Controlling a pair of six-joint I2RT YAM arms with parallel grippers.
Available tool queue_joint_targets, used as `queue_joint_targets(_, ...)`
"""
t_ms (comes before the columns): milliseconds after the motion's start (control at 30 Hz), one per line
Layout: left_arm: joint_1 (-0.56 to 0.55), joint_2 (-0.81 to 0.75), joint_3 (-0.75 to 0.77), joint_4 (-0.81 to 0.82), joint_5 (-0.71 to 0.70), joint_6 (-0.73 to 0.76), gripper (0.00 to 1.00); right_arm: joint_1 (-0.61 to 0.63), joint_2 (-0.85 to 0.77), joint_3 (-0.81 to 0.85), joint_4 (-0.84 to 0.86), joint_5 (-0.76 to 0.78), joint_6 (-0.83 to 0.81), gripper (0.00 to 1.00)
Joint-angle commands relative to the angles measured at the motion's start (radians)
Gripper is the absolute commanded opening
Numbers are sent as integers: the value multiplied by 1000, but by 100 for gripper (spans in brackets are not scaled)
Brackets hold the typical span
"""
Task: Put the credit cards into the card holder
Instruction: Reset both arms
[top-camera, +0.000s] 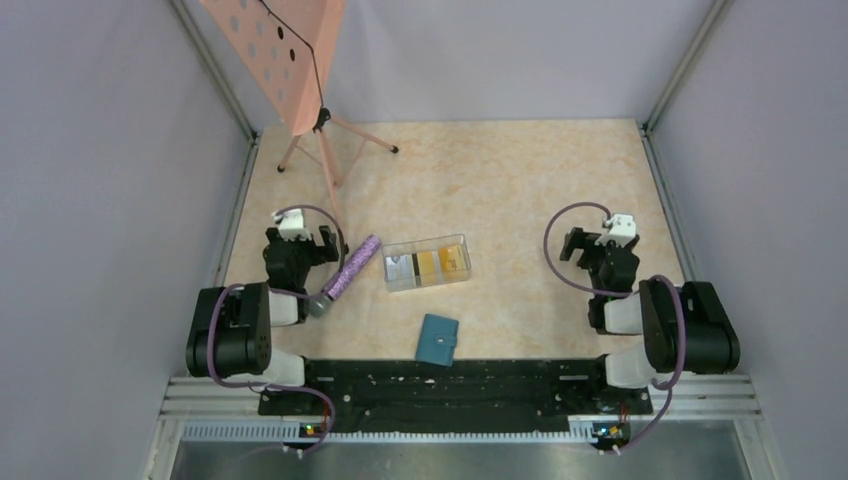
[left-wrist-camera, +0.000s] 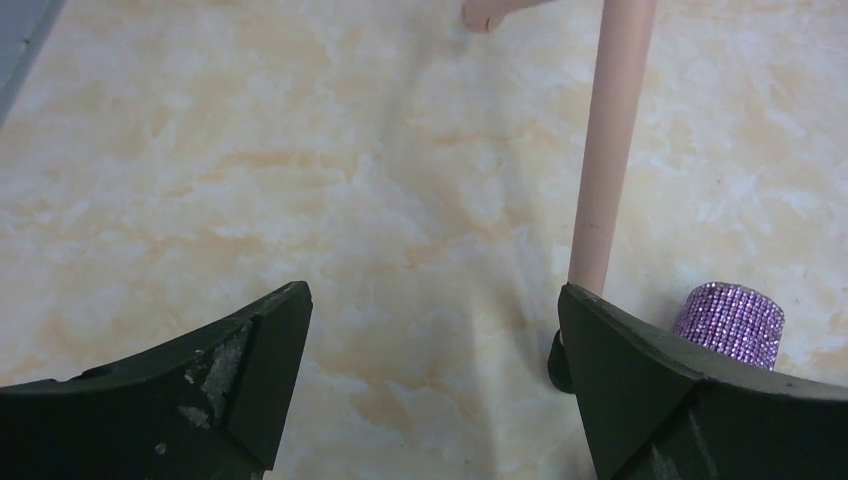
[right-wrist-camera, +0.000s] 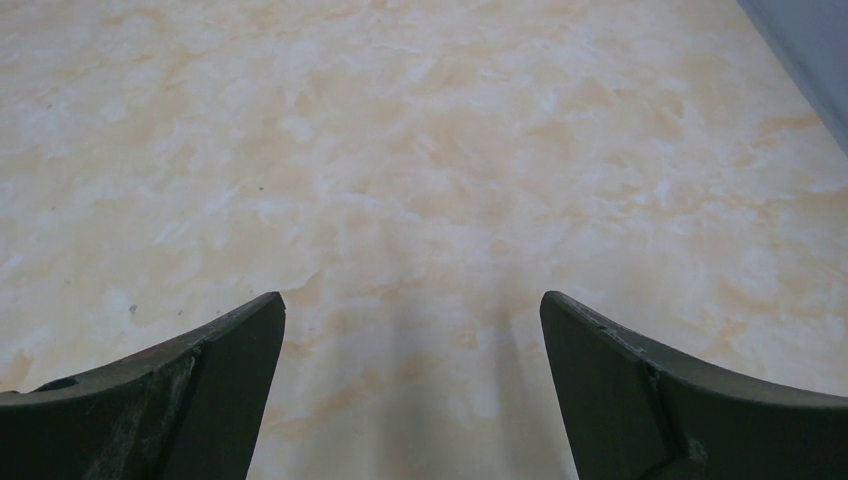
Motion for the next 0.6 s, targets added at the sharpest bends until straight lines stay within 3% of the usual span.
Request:
queue_joint_targets(0,-1,19,14,180,24,41,99,53,0,49,74,-1,-81,99)
queue_joint_targets(133,-2,-2,36,93,36,45,99,53,7,46,85,0,-80,99)
queue_joint_targets(567,-2,-3,42,86,28,44,99,53,7,45,85,-1,-80,99)
